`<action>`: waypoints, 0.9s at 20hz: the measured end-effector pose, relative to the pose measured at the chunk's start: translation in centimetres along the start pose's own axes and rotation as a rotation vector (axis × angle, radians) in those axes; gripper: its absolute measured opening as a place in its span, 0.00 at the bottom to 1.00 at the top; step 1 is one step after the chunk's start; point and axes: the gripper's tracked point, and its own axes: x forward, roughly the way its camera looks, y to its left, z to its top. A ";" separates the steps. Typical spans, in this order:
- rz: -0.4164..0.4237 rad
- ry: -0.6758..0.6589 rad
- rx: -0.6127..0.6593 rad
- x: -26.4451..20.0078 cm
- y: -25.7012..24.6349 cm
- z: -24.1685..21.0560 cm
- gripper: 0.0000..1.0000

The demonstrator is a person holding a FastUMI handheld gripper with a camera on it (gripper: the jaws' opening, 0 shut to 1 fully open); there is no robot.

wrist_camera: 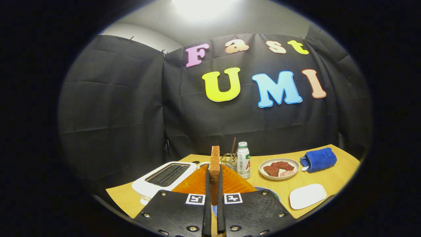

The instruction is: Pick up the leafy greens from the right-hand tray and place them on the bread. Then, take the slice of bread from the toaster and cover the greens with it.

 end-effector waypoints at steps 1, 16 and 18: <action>-0.002 0.003 0.000 -0.1 -0.4 -0.3 0.07; -0.012 0.102 0.014 1.7 -3.2 -6.7 0.07; -0.003 0.110 0.007 1.8 -2.8 -7.1 0.07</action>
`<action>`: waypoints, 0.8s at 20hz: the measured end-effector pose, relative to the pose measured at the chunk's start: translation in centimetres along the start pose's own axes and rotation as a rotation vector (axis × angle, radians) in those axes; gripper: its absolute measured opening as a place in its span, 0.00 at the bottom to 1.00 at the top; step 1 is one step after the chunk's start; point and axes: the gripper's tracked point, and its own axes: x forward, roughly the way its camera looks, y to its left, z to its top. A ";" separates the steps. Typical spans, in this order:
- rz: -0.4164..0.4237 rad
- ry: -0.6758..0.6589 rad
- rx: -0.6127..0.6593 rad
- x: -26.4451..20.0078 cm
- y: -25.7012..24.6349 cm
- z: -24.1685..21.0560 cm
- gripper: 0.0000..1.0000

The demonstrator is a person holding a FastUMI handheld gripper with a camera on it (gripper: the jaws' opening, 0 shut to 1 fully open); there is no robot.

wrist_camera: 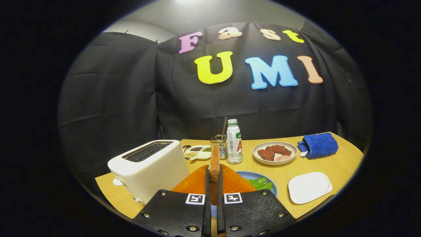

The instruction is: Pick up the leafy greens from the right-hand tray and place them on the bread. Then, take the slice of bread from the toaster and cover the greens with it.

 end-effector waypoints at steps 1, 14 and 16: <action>0.003 0.002 -0.003 0.1 0.1 -0.2 0.07; -0.003 0.056 0.080 1.3 -0.8 -3.1 0.07; -0.006 0.051 0.073 1.3 -1.0 -3.0 0.07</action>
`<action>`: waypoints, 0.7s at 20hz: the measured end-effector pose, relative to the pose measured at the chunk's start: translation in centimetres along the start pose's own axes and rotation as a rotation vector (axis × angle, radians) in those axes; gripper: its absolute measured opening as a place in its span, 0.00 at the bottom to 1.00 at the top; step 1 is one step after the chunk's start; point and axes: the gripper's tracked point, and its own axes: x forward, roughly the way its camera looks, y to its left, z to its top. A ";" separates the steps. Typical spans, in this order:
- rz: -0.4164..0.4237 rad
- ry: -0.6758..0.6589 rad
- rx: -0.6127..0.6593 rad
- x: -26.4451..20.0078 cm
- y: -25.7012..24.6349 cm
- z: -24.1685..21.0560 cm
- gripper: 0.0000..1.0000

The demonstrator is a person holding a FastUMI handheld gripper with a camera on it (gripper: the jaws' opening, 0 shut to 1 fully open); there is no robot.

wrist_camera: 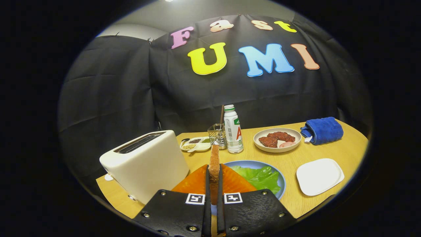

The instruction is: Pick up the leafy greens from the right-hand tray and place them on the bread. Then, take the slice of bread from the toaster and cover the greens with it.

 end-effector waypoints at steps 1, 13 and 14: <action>-0.005 0.001 -0.013 0.0 -0.1 -0.1 0.08; -0.104 0.035 -0.091 0.1 -3.7 -0.9 0.30; -0.109 0.033 -0.090 0.2 -4.0 -0.9 0.29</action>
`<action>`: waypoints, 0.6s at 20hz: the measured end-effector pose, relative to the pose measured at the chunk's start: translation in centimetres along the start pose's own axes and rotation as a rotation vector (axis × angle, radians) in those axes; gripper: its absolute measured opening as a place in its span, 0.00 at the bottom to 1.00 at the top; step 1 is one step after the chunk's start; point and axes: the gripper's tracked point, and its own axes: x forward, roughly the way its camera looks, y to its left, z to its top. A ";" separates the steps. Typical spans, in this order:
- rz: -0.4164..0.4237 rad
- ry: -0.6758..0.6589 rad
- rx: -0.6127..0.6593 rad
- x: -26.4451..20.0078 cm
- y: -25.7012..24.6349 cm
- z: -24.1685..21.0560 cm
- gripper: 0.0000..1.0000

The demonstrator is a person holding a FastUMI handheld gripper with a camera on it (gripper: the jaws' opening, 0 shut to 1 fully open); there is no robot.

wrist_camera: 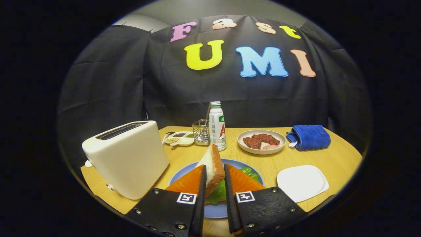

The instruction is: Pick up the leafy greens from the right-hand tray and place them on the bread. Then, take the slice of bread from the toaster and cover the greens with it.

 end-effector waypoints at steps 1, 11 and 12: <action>-0.002 0.003 -0.004 0.0 -0.1 0.1 0.31; -0.030 0.050 -0.006 0.6 -2.4 -1.4 0.41; -0.036 0.050 -0.002 0.5 -2.7 -1.5 0.41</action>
